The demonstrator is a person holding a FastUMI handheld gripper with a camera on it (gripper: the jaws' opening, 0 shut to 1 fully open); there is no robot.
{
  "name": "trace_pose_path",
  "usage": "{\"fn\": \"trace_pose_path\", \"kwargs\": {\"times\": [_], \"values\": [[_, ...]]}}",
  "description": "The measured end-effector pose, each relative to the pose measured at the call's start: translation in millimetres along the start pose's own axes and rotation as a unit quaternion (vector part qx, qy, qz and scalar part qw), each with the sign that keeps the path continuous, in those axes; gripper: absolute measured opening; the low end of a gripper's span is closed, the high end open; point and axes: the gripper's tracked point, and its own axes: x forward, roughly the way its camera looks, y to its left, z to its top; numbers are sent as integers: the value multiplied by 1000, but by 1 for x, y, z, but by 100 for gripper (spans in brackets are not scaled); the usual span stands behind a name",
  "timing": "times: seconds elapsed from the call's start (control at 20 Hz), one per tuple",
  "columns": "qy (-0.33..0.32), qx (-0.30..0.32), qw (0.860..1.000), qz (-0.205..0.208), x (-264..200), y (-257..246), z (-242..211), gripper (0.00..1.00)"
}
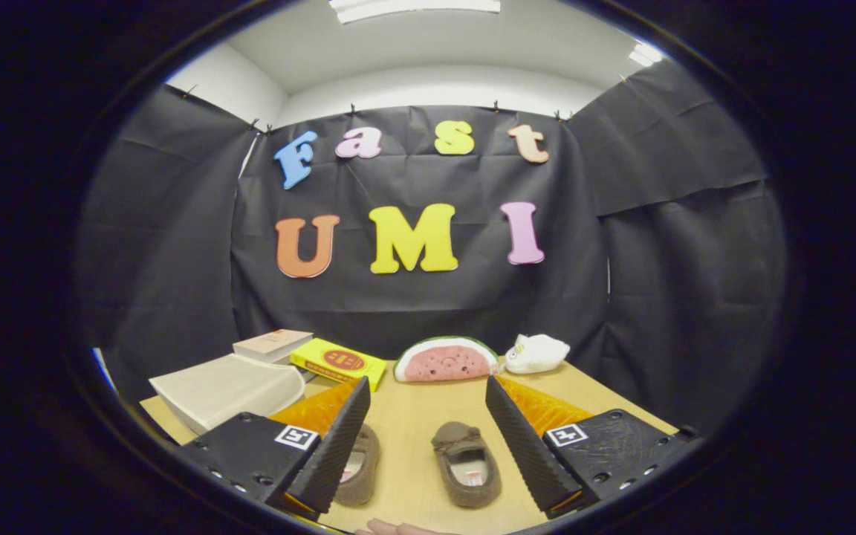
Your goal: Open the storage box then place both shoes into the box .Put the left shoe in first, then the right shoe, with the right side of both shoes facing outward in a uniform manner.
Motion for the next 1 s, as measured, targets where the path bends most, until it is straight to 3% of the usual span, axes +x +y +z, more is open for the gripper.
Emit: {"fn": "trace_pose_path", "kwargs": {"times": [0.25,0.5,0.6,0.8,1.0], "values": [[24,1,996,83,36,54,-16,95],[62,30,984,165,76,114,-48,95],[86,55,973,205,86,139,-59,95],[139,130,933,305,91,187,-77,95],[191,162,919,303,108,192,-96,95]]}}
